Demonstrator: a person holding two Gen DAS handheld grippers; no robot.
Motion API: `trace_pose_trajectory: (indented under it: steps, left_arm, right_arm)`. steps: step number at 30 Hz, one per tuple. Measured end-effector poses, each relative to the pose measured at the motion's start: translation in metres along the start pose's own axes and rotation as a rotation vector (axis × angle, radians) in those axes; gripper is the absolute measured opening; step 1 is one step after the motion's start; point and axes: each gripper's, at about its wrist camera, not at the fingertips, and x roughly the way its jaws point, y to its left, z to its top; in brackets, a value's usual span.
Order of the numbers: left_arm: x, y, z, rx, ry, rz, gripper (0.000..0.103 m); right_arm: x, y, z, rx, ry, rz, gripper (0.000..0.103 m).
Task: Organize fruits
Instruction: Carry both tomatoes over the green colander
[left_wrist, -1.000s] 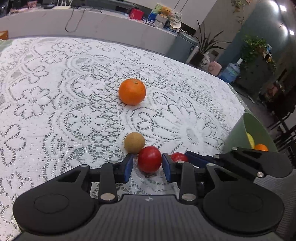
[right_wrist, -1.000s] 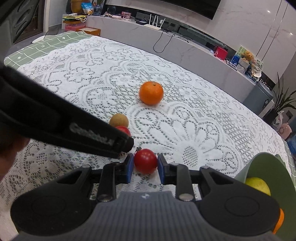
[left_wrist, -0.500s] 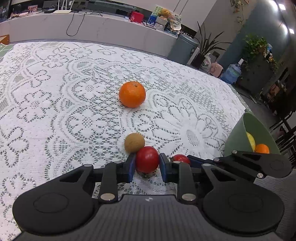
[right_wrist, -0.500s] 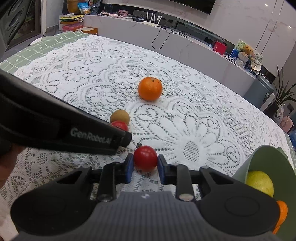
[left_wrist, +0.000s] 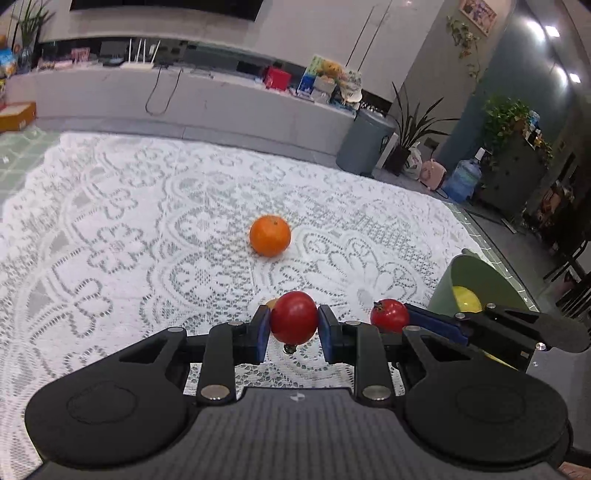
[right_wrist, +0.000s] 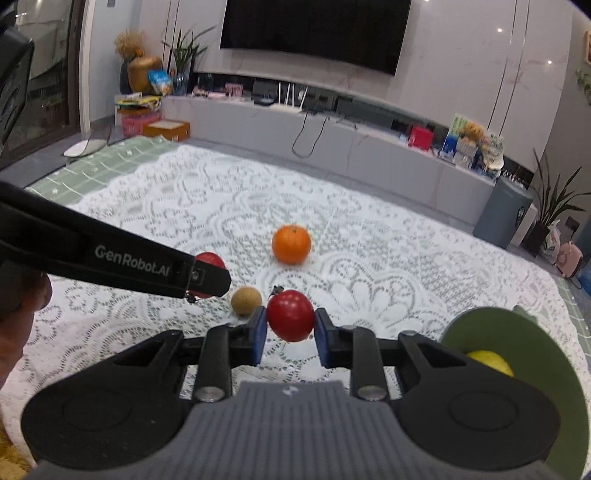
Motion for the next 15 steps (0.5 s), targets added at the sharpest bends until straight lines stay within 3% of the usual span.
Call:
trace_pose_trajectory:
  steps: [15]
  left_arm:
    - [-0.034,-0.066,-0.002,0.148,-0.051,0.034,0.030]
  right_arm:
    - [-0.063,-0.027,-0.008,0.083,-0.088,-0.060,0.024]
